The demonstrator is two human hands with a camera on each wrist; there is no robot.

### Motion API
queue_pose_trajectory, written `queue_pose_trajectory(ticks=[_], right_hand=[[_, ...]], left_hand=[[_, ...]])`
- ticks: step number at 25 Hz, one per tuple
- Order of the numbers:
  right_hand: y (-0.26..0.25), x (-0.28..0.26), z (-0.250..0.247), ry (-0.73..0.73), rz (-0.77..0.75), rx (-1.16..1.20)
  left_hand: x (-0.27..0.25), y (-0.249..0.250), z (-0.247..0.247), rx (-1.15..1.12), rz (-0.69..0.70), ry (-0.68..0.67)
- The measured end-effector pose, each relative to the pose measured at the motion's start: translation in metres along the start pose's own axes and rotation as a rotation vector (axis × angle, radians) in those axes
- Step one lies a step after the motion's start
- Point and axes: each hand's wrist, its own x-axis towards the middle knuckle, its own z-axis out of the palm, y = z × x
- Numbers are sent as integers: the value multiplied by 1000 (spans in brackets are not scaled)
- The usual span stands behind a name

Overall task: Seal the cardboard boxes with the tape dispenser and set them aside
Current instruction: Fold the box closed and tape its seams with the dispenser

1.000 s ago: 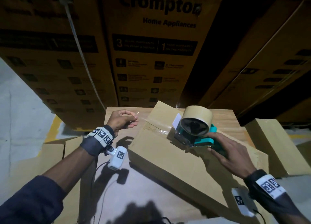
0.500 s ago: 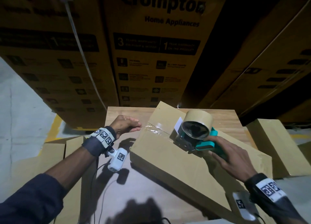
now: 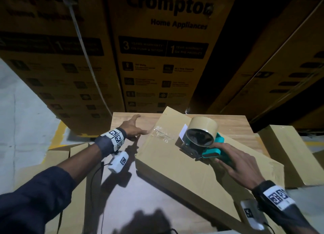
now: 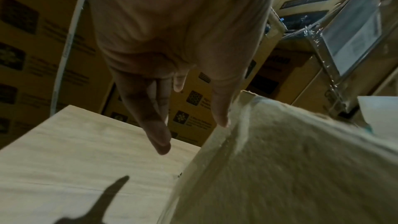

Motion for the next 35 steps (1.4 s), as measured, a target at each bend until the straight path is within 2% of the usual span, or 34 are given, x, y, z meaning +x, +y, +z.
queue_pose_trajectory(ticks=[2, 5, 8, 12, 17, 23, 25, 27, 28, 30, 35], right_hand=[[0, 0, 1, 6, 6, 5], [0, -2, 4, 8, 24, 8], [1, -3, 5, -2, 27, 29], [1, -3, 4, -4, 26, 44], [-1, -4, 3, -17, 18, 49], [1, -9, 5, -21, 32, 78], [0, -8, 5, -22, 28, 78], [0, -7, 5, -25, 24, 68], [0, -6, 5, -29, 25, 57], [1, -5, 5, -43, 25, 36], [3, -3, -1, -67, 3, 21]], left_hand=[[-7, 1, -9, -77, 33, 64], [-35, 11, -20, -85, 238, 211], [-72, 25, -8, 117, 419, 173], [-83, 35, 34, 363, 336, -49], [-51, 22, 56, 357, 293, 47], [-49, 25, 46, 442, 275, -129], [-57, 24, 47, 525, 394, -69], [-67, 20, 51, 774, 618, 40], [-68, 17, 53, 901, 703, 50], [-66, 8, 56, 1024, 715, 30], [-55, -3, 60, 1062, 715, 69]])
